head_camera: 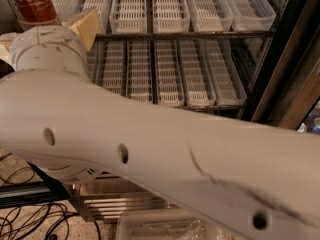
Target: Pick coke can from top shelf of fridge
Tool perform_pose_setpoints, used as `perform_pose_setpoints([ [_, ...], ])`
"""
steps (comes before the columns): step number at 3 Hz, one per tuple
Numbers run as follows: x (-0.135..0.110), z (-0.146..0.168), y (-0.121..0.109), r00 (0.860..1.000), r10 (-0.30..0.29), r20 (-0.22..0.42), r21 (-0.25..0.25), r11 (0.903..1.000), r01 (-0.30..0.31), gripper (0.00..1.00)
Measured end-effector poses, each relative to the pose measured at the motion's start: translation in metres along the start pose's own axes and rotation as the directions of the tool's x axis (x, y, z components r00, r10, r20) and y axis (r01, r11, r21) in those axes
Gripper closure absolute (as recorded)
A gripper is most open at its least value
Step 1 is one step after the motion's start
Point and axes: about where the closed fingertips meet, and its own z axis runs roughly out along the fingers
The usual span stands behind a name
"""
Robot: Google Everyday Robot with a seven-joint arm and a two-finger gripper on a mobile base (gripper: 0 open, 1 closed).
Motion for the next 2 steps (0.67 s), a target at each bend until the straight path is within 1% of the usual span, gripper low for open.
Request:
perform_pose_setpoints([
  [1, 0.007, 0.02, 0.008, 0.999, -0.047, 0.027, 0.006, 0.9989, 0.047, 0.17],
  [2, 0.009, 0.034, 0.015, 0.996, -0.078, 0.053, 0.011, 0.997, 0.077, 0.23],
])
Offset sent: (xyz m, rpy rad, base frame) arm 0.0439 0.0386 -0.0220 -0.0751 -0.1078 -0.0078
